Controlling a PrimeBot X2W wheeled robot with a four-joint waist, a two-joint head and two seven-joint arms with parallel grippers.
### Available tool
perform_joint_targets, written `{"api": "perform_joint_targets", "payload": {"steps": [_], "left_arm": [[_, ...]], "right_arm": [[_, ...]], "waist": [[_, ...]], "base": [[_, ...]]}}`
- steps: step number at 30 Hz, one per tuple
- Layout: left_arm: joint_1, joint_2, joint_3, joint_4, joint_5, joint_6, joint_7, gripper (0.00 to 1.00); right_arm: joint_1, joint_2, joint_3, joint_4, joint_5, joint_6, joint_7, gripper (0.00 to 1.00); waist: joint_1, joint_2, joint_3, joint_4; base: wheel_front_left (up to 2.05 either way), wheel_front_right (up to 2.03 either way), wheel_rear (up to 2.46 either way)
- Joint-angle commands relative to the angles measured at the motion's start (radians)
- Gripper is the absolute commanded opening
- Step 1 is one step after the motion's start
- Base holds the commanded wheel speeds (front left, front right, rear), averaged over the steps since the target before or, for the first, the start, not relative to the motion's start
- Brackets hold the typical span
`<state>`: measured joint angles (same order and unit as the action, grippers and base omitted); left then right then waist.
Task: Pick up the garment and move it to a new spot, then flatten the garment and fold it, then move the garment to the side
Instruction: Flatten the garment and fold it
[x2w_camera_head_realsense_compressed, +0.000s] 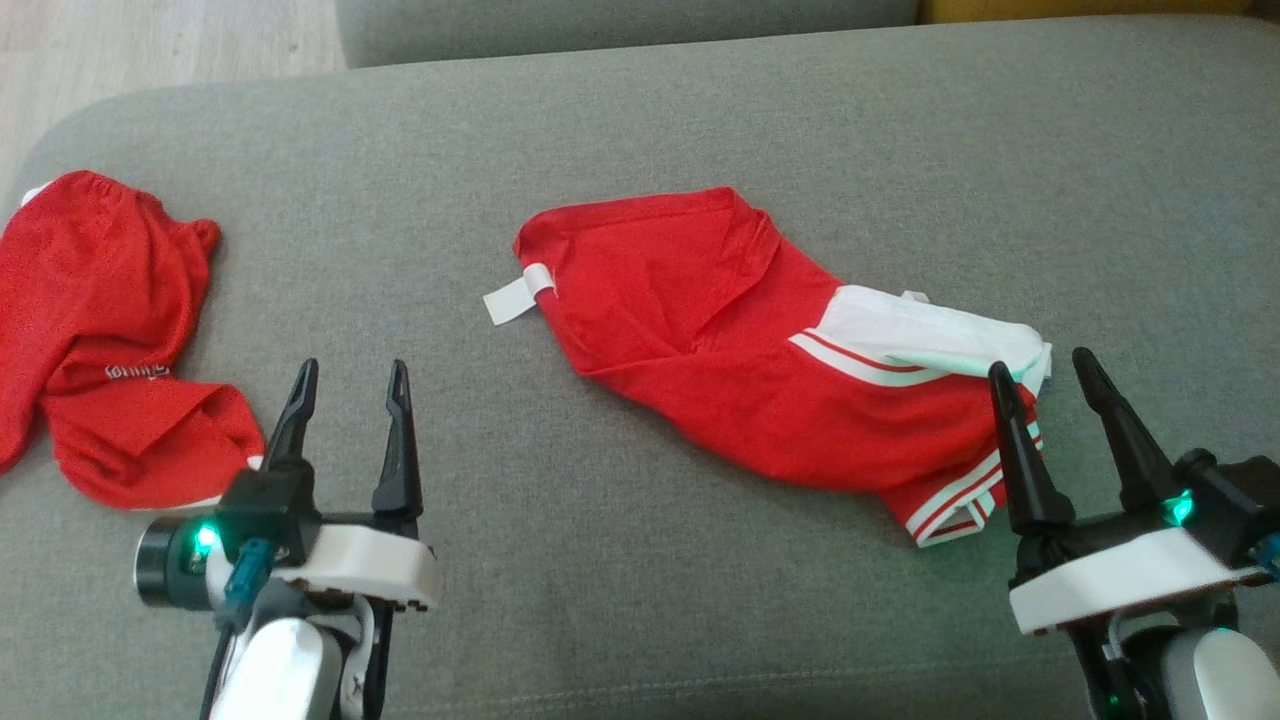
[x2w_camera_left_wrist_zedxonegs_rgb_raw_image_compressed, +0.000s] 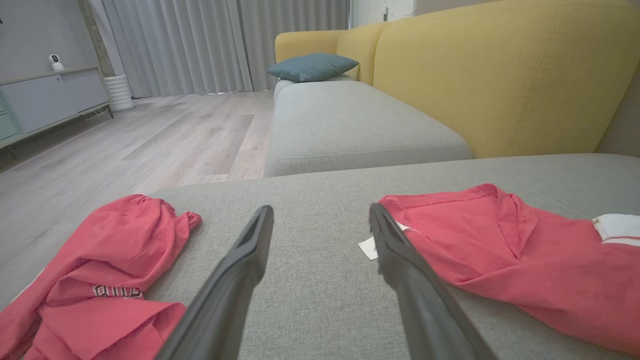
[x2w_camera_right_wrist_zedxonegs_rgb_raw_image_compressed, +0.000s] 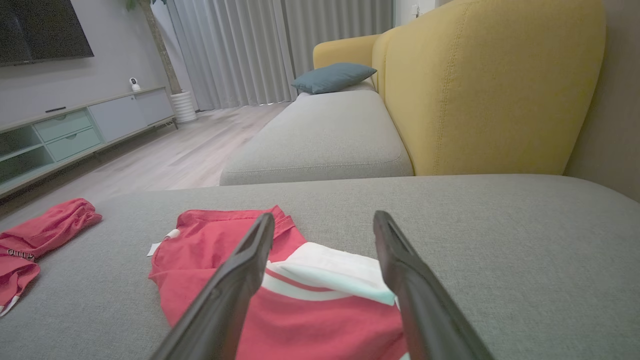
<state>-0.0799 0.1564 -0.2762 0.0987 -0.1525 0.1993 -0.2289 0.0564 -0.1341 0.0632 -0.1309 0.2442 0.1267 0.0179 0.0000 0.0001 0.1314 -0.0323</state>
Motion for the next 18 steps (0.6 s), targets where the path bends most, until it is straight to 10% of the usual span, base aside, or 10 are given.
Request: {"api": "perform_joint_targets", "payload": {"steps": [1,18], "left_arm": [[-0.028,0.022,0.037,-0.037,-0.003,0.008,0.003,1.0],[-0.436,-0.04,-0.065,0.213,-0.034,-0.129,0.196,1.0]], "right_arm": [[-0.016,-0.003,0.019,-0.04,-0.006,0.004,-0.001,1.0],[-0.091,-0.013,0.047,-0.053,0.01,0.004,-0.005,1.0]], "waist": [[0.0,-0.0001,0.004,0.0],[0.0,-0.0001,0.156,-0.052]], "base": [[0.0,0.0,0.0],[0.0,0.0,0.0]]}}
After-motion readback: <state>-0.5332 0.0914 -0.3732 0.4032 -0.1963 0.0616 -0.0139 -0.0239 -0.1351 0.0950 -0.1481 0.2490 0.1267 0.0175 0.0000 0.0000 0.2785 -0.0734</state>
